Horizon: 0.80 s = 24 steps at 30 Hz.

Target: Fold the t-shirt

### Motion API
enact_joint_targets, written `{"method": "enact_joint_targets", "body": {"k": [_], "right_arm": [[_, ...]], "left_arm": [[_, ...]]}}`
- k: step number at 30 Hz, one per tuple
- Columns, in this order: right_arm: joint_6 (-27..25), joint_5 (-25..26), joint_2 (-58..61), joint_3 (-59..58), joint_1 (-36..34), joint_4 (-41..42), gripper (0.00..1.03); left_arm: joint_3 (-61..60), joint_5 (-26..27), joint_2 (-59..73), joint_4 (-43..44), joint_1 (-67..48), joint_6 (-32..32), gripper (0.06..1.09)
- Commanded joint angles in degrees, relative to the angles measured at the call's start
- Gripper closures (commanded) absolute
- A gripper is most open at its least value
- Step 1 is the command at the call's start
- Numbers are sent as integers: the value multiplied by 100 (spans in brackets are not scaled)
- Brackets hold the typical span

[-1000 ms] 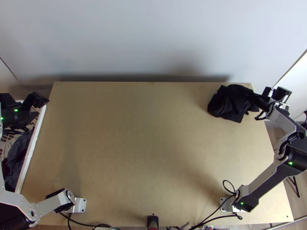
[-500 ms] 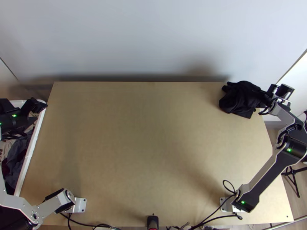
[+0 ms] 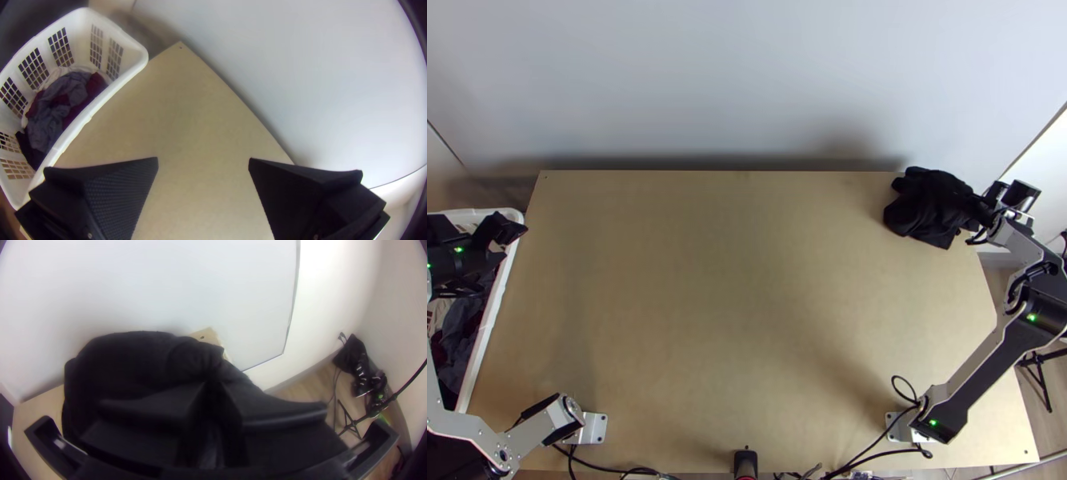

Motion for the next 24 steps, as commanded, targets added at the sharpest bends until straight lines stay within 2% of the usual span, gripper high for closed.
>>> {"method": "enact_joint_targets", "body": {"k": [1,2,3,5,14,17,24], "right_arm": [[427,-78,-538,-555,277,-128,33],[568,-87,-546,-476,286,-374,12],[708,-87,-520,-344,295,-726,3],[981,-87,-467,-124,304,-1376,3],[831,-78,-1170,-335,304,-2492,4],[787,-105,-1636,-652,277,-2589,4],[313,-210,-2656,-1240,49,-2730,4]], "left_arm": [[-92,69,-51,3,-8,-13,10],[-110,96,-68,3,-8,-13,10],[-119,96,-95,3,-17,-22,10],[-136,104,-139,-6,-17,-22,10],[-163,131,-323,-32,106,145,10],[-154,166,-358,-32,124,145,10],[40,324,-411,-102,124,127,10]]}}
